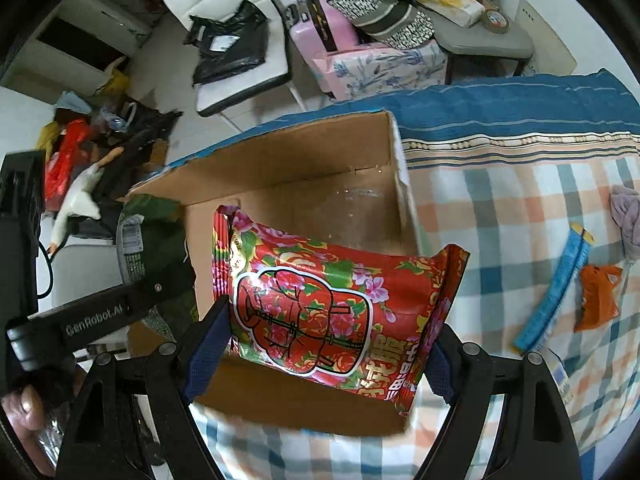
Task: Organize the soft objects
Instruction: 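Carry both snacks over the box and open both tools to drop them, then lift both tools out of the box toward the remaining snacks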
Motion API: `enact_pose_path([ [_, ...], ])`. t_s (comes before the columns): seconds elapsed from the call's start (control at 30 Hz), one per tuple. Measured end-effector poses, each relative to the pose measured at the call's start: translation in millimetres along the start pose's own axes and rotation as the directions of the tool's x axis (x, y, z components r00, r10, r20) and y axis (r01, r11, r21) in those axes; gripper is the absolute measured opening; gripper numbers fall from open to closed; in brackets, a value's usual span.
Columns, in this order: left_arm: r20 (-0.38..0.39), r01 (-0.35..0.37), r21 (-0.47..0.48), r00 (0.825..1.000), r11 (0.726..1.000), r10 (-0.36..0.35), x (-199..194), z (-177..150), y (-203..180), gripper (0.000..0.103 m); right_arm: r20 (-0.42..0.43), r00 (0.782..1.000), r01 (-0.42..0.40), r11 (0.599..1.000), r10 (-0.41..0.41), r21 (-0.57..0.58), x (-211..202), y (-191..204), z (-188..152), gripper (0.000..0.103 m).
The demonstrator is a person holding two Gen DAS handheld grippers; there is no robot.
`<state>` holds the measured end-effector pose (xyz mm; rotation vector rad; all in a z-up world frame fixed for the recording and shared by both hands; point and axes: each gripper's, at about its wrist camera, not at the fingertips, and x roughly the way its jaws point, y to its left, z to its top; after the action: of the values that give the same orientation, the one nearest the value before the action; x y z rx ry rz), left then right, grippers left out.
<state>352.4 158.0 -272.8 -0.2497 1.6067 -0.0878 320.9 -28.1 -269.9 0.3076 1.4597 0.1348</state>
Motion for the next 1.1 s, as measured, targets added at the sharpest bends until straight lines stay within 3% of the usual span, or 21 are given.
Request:
enact_pose_path([
  [0.37,-0.127,0.043,0.029,0.991,0.999,-0.039,61,46,-1,0.035,-0.037,0.991,0.126,0.992,-0.126,-0.001,60,17,34,0.086],
  [0.7,-0.099,-0.021,0.054,0.995,0.998,0.026,65,50,-2,0.04,-0.033,0.986,0.161,0.986,-0.162,-0.04,75,23,44,0.086],
  [0.87,-0.034,-0.054,0.075,0.998,0.996,0.057,46,39,3,0.063,-0.027,0.984,0.174,0.983,-0.176,-0.051,67,25,33,0.095],
  [1.0,0.036,-0.096,0.087,0.995,0.992,0.093,26,22,10,0.074,-0.025,0.981,0.189,0.98,-0.191,-0.061,59,25,20,0.103],
  [1.07,0.074,-0.121,0.085,0.991,0.989,0.115,18,14,13,0.092,-0.01,0.98,0.199,0.977,-0.201,-0.073,54,28,11,0.103],
  [1.1,0.095,-0.136,0.087,0.987,0.987,0.127,13,7,16,0.094,-0.007,0.978,0.206,0.975,-0.207,-0.08,51,30,7,0.103],
])
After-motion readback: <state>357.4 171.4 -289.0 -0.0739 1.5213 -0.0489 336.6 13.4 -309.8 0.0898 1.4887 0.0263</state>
